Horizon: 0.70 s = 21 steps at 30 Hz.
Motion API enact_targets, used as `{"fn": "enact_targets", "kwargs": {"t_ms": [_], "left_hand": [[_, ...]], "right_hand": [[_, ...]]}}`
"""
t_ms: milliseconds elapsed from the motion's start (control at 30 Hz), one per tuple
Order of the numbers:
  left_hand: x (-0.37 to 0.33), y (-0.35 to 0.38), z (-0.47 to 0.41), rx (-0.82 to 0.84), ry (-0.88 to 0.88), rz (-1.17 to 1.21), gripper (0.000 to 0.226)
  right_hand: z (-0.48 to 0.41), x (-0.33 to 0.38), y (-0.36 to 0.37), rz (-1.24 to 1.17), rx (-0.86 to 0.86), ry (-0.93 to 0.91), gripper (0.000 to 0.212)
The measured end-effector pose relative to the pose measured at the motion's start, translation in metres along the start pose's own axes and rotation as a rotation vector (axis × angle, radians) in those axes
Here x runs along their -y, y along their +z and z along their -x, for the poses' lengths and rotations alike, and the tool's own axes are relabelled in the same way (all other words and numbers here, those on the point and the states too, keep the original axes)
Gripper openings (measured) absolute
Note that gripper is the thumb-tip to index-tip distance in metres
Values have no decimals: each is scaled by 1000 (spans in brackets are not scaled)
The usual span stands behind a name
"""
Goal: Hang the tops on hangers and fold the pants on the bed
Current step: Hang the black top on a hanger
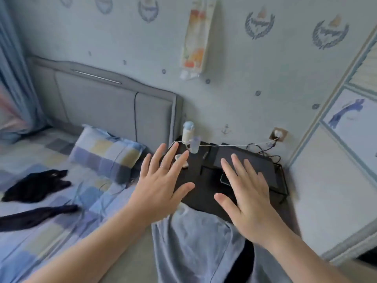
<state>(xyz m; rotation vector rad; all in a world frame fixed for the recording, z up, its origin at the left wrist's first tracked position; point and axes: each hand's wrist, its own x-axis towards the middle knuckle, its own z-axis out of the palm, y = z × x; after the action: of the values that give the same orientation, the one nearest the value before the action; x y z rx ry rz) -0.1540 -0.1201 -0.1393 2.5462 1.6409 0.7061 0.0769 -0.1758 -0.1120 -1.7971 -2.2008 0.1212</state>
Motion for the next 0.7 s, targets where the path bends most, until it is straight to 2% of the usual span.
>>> {"fn": "enact_targets", "kwargs": {"t_ms": [233, 400, 567, 633, 700], "left_hand": [[108, -1, 141, 83, -450, -47, 93], [155, 10, 224, 123, -760, -31, 89], [191, 11, 280, 128, -998, 13, 100], [206, 10, 293, 135, -1068, 15, 95], [222, 8, 302, 156, -1137, 6, 79]], "right_hand": [[-28, 112, 118, -189, 254, -211, 83], [-40, 184, 181, -242, 405, -330, 90], [-54, 233, 234, -250, 551, -423, 89], [-63, 250, 250, -232, 613, -466, 82], [-76, 266, 265, -208, 663, -500, 75]]}}
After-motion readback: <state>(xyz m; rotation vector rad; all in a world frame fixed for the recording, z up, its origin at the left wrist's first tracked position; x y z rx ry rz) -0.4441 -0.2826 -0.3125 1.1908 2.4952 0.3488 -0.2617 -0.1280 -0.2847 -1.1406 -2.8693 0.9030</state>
